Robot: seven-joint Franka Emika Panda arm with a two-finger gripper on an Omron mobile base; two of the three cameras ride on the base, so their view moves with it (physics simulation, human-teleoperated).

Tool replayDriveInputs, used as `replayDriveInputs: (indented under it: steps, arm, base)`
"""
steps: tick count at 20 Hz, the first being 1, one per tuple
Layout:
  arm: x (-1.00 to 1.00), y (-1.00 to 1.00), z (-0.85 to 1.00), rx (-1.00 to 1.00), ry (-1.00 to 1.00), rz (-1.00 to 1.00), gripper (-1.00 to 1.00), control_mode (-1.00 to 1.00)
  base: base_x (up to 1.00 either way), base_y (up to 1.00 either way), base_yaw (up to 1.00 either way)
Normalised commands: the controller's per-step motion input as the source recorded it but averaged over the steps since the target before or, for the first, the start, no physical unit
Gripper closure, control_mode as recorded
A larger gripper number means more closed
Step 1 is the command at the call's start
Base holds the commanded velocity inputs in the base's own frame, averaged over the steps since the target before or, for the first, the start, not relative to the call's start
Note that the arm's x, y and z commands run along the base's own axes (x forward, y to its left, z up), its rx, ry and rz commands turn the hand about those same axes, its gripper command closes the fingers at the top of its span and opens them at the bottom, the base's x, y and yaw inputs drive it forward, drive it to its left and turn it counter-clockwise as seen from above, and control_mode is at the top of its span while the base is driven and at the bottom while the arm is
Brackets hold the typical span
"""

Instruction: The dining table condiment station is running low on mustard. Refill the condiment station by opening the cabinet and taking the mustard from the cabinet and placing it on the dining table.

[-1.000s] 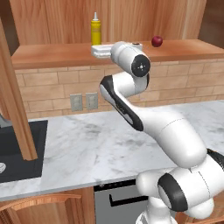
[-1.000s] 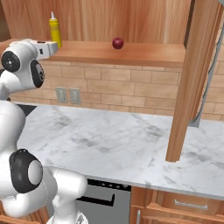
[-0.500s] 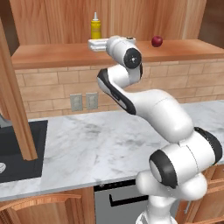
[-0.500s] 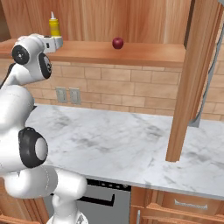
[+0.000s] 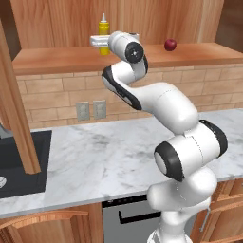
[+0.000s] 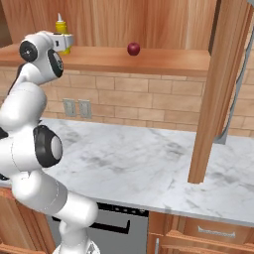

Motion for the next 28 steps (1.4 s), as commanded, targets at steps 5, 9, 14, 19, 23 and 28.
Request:
replayDriveInputs:
  steps: [5, 9, 14, 19, 23, 28]
  arm:
    - [0.47, 0.0, 0.0, 0.0, 0.0, 0.0, -1.0, -1.0]
    - [0.36, 0.0, 0.0, 0.0, 0.0, 0.0, -1.0, -1.0]
    - [0.12, 0.0, 0.0, 0.0, 0.0, 0.0, -1.0, -1.0]
    - [0.02, 0.04, 0.0, 0.0, 0.0, 0.0, -1.0, -1.0]
    - [0.19, 0.01, 0.0, 0.0, 0.0, 0.0, -1.0, -1.0]
    - [0.19, 0.0, 0.0, 0.0, 0.0, 0.0, -1.0, -1.0]
  base:
    - [0.0, 0.0, 0.0]
    - [0.0, 0.0, 0.0]
    - [0.0, 0.0, 0.0]
    - [0.0, 0.0, 0.0]
    - [0.0, 0.0, 0.0]
    - [0.0, 0.0, 0.0]
